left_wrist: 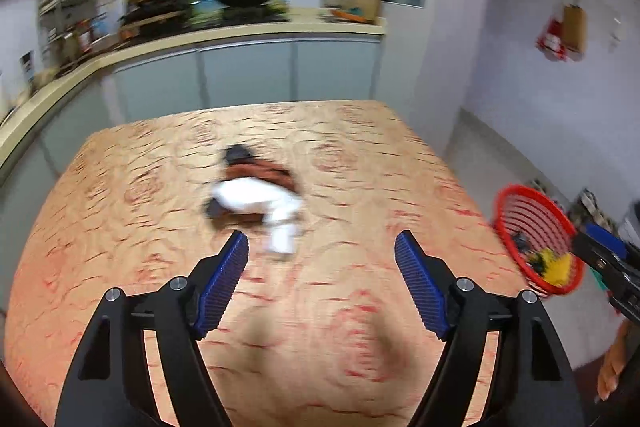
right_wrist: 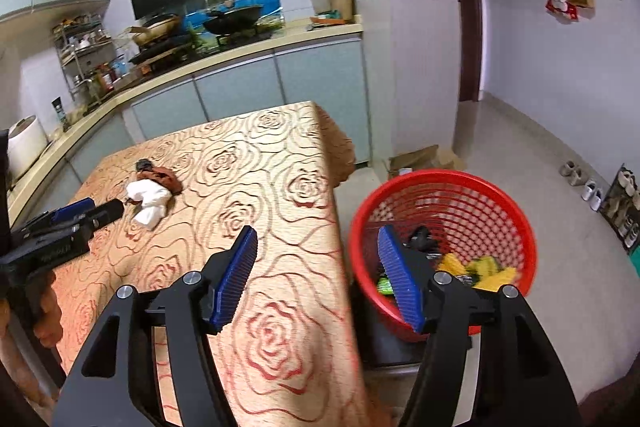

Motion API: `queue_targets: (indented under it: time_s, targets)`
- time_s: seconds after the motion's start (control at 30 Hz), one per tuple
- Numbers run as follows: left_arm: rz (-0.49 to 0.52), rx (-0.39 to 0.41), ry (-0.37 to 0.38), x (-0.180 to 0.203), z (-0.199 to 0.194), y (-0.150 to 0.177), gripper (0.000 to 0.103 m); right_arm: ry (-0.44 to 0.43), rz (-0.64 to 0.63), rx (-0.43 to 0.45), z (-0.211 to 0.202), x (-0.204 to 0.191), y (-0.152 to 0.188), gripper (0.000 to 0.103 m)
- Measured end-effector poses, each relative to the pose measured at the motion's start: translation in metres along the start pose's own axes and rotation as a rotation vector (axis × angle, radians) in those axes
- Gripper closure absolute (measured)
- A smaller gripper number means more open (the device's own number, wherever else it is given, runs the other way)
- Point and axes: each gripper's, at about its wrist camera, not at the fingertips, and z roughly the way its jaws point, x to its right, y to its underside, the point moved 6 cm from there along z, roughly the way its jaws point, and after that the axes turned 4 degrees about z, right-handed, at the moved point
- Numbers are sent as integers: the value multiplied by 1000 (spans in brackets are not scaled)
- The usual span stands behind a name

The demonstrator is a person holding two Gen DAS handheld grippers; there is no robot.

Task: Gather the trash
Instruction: 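Move both open tools back over the table toward the white cloth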

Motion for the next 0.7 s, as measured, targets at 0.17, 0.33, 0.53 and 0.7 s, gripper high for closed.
queue_targets:
  time_s: [0.17, 0.33, 0.53, 0.7]
  targets:
    - [-87, -9, -35, -46, 3, -1, 30, -17, -8, -18, 9, -12, 2, 41]
    - [-101, -36, -17, -53, 16, 4, 30, -25, 2, -30, 16, -15, 1, 41]
    - [-76, -81, 6, -34, 45, 7, 30, -26, -15, -39, 22, -20, 1, 41]
    - [-43, -102, 9, -20, 67, -1, 30, -26, -11, -42, 26, -19, -1, 41]
